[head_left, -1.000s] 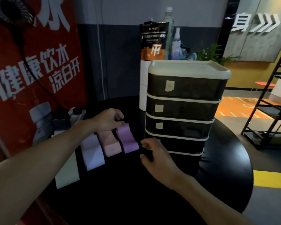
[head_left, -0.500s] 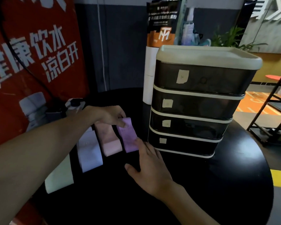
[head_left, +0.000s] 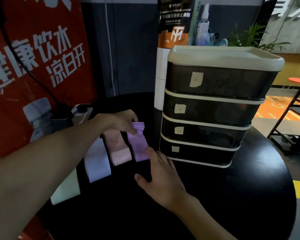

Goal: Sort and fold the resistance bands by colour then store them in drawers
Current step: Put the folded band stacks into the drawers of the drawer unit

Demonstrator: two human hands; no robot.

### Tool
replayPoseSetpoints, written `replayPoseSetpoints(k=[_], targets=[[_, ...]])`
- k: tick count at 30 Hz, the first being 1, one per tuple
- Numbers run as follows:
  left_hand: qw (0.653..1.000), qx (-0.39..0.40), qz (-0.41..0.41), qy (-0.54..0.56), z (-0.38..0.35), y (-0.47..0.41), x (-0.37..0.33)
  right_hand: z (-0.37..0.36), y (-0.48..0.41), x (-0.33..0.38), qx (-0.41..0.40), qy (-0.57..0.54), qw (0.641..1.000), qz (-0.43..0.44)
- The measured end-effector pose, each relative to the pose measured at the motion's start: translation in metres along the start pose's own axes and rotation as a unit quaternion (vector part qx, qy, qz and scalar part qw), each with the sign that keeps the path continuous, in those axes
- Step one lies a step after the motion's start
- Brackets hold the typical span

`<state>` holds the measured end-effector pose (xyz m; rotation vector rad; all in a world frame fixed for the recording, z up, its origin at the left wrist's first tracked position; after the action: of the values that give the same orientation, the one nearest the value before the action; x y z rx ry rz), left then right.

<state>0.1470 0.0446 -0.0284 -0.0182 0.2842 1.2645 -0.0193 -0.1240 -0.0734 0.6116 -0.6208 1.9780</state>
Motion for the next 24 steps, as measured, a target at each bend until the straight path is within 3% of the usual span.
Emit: replayPoseSetpoints(k=[10, 16, 22, 24], targets=[[0.986, -0.093, -0.098, 0.095, 0.036, 0.052, -0.045, 0.007, 0.002, 0.001, -0.018, -0.048, 0.999, 0.002], [0.961, -0.149, -0.143, 0.185, 0.050, 0.128, -0.087, 0.026, 0.018, -0.005, -0.125, -0.209, 0.968, -0.053], [0.925, -0.206, -0.170, 0.270, 0.047, 0.180, -0.123, 0.042, 0.058, 0.000, -0.069, -0.377, 0.919, -0.090], [0.901, -0.220, -0.173, 0.331, 0.035, 0.188, -0.132, 0.051, 0.080, -0.001, -0.099, -0.376, 0.919, -0.063]])
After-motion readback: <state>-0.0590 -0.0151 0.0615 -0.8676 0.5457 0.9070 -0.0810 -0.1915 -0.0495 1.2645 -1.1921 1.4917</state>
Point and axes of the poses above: each hand's wrist, its own y-axis away from the middle knuckle, its own z-axis out of the back of the hand, x = y × z, the point moved 5 cm from there along -y, towards the middle knuckle, and after that the axes turned 8 degrees about -y, right-handed, at the moved point
